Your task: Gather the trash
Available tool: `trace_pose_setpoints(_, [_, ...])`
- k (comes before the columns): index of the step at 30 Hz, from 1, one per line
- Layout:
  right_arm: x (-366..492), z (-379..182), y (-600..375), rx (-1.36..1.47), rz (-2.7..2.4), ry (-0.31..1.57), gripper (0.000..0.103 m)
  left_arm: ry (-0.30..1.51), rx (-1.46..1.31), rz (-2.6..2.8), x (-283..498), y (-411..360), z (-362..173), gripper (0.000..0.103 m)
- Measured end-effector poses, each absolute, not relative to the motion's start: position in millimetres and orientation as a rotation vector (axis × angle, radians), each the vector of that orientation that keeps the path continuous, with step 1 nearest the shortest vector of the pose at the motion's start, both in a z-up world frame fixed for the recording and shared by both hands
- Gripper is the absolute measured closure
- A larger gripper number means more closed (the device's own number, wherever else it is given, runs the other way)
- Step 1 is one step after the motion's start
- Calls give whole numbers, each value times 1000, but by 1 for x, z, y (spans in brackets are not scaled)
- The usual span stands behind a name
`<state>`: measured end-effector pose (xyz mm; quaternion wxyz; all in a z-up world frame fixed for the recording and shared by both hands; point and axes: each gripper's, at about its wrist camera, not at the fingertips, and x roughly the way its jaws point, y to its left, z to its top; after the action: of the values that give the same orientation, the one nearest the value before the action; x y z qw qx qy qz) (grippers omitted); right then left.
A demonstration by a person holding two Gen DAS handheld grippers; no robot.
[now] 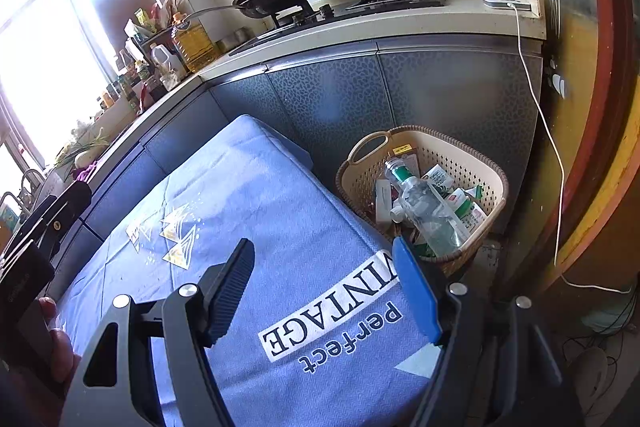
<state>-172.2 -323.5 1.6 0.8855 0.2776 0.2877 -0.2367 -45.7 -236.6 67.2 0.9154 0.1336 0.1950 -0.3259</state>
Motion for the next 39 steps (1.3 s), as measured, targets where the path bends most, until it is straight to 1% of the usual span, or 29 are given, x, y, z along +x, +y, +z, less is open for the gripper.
trace_pose_setpoints(13, [-174,-5,-328,603,-501,605,32,427,310,-723,-52,-246,60,6])
trace_pose_setpoints(29, [-199,-15,-350,658,-559,592,32,439,382,-816,-71,-280,48,6])
trace_pose_setpoints(39, [-195,-19,-349,658,-546,602,32,460,368,-804,-67,-278,44,6])
